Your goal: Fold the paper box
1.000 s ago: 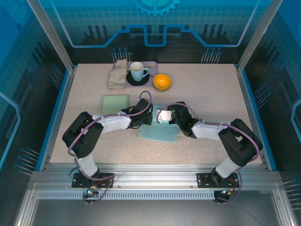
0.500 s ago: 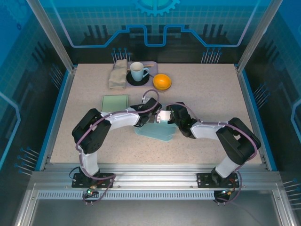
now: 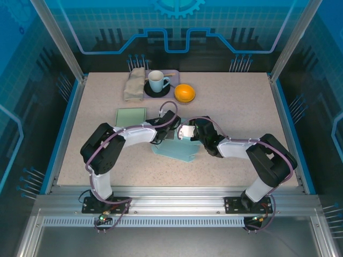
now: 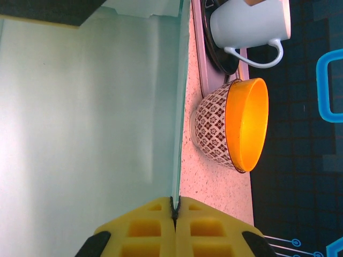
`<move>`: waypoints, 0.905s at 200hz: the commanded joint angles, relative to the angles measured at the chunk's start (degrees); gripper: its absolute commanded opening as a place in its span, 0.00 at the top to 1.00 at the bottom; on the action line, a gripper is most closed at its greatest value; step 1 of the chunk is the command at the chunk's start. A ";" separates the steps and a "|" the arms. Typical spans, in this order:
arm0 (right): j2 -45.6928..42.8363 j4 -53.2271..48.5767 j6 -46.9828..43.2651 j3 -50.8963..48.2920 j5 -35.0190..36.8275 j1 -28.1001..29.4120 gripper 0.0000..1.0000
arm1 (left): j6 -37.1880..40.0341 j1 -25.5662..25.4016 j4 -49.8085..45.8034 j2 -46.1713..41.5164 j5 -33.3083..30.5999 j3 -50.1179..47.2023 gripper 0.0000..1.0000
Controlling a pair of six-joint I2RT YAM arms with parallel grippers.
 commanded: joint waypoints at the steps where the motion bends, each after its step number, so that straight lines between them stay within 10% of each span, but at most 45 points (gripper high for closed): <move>1: -0.11 -4.01 1.21 -1.67 -0.86 0.07 1.00 | -0.43 2.35 -3.45 -0.64 0.88 -0.43 0.73; 93: -0.11 -3.89 0.96 -1.66 -0.95 0.32 1.00 | 4.29 3.32 -0.76 -9.52 10.41 -2.76 0.56; 181: -1.32 -4.35 -0.02 -2.44 -3.56 0.68 1.00 | 7.60 4.01 4.16 -4.64 9.82 -2.94 0.73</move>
